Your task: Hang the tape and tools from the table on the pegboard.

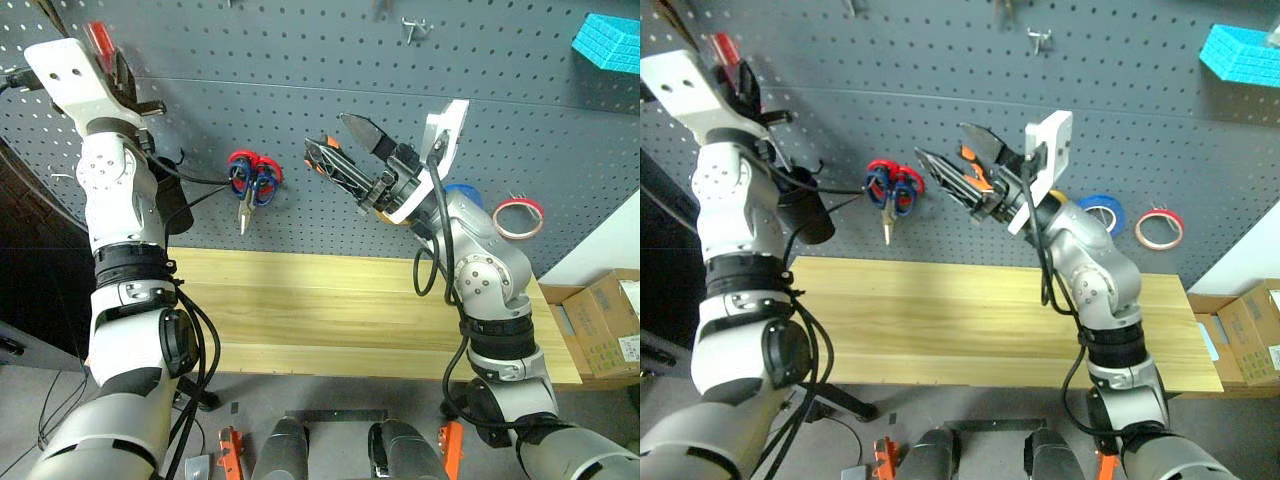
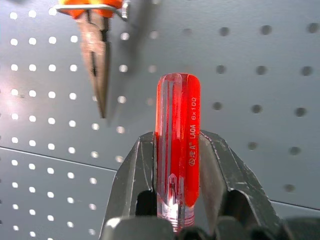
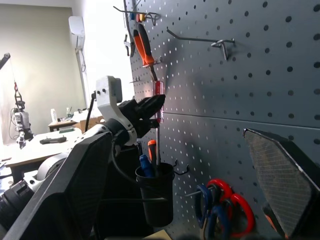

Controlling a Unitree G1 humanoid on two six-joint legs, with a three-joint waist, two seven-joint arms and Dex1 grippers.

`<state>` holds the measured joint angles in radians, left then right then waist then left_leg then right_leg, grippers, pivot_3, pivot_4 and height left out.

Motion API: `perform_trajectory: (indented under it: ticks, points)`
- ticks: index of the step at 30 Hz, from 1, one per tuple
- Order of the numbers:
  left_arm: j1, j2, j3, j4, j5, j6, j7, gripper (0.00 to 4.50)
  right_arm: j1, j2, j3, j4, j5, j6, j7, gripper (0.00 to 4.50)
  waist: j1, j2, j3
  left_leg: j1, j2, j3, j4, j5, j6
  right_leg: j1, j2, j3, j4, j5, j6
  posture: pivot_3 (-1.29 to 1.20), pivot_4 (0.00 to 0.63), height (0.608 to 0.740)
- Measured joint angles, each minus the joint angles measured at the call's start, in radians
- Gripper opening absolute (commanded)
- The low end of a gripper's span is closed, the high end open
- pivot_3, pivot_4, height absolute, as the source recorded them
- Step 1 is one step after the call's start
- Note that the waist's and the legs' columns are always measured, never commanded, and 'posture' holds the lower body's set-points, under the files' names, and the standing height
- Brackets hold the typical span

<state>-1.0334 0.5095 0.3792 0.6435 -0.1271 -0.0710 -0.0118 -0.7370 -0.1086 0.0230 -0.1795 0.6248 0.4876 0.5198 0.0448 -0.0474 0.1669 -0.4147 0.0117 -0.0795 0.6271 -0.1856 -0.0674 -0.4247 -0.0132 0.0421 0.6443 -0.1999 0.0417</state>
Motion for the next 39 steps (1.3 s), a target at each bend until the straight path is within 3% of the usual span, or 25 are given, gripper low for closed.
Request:
perform_trajectory:
  ticks: [21,32,39]
  points:
    - [0.032,0.018,0.019,0.116,-0.029,-0.024,0.001,0.81,0.011,-0.005,-0.001,-0.014,-0.008,0.001,-0.012,4.5,-0.017,-0.002,-0.006,0.001,0.0,0.0,0.001,0.0,0.0,0.0,0.0,0.0,0.001,0.0,0.0,0.11,0.066,0.74]
    - [0.031,0.016,0.018,0.116,-0.03,-0.024,0.0,4.48,0.011,-0.008,-0.001,-0.014,-0.01,0.001,-0.019,4.5,-0.022,-0.002,-0.006,0.002,0.0,0.0,0.001,0.0,0.0,0.002,0.0,0.0,0.002,0.0,0.0,0.11,0.084,0.74]
    - [0.04,0.014,0.017,0.113,-0.03,-0.024,0.001,4.48,0.018,-0.014,-0.001,-0.016,-0.01,0.002,-0.02,4.5,-0.022,-0.002,-0.006,0.004,0.0,0.0,0.001,0.0,0.0,0.003,0.0,0.0,0.002,0.0,0.0,0.11,0.089,0.74]
